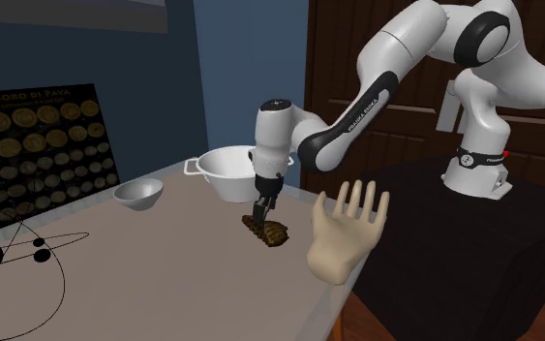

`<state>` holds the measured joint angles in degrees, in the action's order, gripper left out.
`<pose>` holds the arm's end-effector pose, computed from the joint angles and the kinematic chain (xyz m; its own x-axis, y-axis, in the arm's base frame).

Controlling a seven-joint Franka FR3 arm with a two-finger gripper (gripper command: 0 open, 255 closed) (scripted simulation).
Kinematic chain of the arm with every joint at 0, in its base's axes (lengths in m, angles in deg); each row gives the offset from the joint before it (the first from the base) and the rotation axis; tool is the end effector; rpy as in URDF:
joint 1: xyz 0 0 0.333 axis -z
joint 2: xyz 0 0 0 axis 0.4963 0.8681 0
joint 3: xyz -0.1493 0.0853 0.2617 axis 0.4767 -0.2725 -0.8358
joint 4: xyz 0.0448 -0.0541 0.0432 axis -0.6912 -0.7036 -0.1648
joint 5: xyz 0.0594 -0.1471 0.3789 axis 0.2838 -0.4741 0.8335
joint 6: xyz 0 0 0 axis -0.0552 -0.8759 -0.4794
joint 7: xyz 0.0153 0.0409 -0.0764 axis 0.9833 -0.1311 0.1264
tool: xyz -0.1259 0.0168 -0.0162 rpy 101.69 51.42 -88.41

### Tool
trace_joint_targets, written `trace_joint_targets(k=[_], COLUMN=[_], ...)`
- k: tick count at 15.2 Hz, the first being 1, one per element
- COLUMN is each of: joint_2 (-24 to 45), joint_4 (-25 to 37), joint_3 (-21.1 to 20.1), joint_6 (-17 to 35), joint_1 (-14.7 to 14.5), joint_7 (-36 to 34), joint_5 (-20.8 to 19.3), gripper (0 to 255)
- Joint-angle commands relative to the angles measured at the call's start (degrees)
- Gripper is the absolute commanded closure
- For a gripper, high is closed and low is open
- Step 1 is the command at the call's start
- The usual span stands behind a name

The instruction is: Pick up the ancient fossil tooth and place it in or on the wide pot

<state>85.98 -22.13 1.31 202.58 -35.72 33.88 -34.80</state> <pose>0.7095 -0.1288 0.1047 0.7126 -0.6899 0.1273 -0.7015 -0.7040 0.1112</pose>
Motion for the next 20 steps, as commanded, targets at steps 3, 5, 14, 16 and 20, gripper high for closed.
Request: trace_joint_targets(k=[3, 5, 14, 16, 20], joint_2=[3.7, 5.0, 6.7, 6.7, 6.7], joint_4=[4.1, 4.8, 5.9, 5.9, 5.9], joint_3=[0.8, 0.5, 0.2, 0.2, 0.2], joint_6=[-1.1, -0.5, 0.2, 0.2, 0.3], joint_1=[-0.1, 0.3, 0.8, 0.8, 0.8], joint_7=[-2.7, -2.7, -2.6, -2.6, -2.6], joint_5=[0.0, 0.2, 0.4, 0.4, 0.4], gripper=[0, 0, 0, 255, 255])
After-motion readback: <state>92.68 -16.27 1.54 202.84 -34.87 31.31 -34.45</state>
